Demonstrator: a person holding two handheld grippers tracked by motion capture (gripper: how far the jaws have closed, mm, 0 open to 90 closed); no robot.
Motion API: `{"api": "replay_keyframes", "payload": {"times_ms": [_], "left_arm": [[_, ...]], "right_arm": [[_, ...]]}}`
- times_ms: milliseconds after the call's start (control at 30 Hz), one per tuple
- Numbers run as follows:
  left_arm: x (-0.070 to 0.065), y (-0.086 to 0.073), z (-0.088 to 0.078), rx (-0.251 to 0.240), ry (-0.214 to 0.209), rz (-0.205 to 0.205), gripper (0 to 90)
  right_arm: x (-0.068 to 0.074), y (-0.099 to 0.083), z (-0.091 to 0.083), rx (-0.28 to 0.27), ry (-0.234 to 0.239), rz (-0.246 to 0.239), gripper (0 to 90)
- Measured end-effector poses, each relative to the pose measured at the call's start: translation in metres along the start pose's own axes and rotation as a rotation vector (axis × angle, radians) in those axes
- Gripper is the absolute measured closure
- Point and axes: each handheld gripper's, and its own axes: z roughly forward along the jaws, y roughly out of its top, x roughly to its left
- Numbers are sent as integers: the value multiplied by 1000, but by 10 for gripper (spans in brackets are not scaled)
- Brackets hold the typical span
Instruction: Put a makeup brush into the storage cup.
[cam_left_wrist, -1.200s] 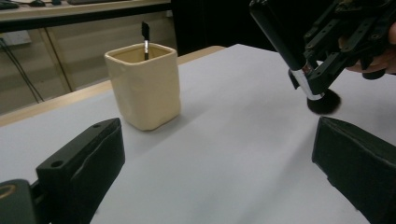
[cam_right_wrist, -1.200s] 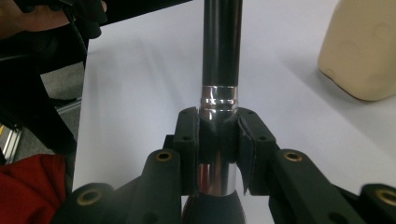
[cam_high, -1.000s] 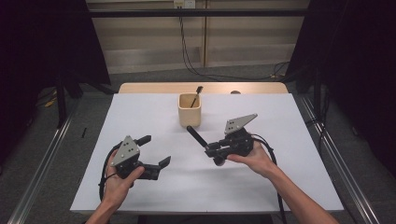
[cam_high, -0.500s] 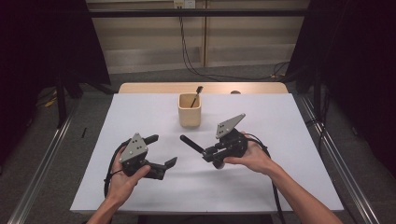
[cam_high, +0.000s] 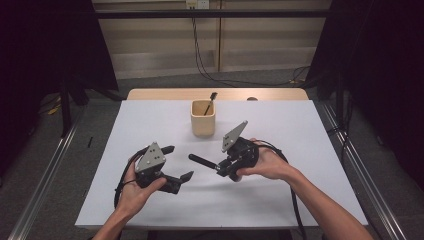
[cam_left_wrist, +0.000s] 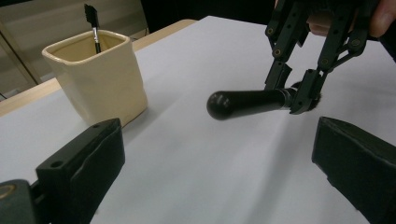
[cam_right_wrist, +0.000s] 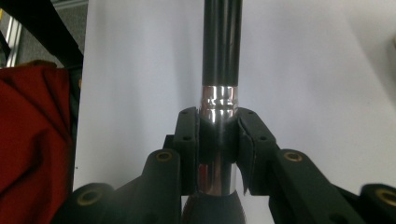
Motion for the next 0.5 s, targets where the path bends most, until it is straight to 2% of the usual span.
{"api": "replay_keyframes", "payload": {"times_ms": [133, 300, 433, 467, 500], "left_arm": [[1, 0, 2, 18, -10, 6, 26], [5, 2, 7, 62, -30, 22, 27], [5, 1, 10, 98, -46, 13, 37], [5, 1, 11, 106, -49, 21, 36], [4, 1, 12, 106, -54, 7, 36]], "right_arm": [[0, 4, 3, 43, 2, -15, 718], [2, 6, 7, 119, 7, -36, 718], [0, 7, 6, 151, 25, -35, 718], [0, 7, 6, 158, 30, -34, 718], [-1, 7, 6, 167, 29, -34, 718]]}}
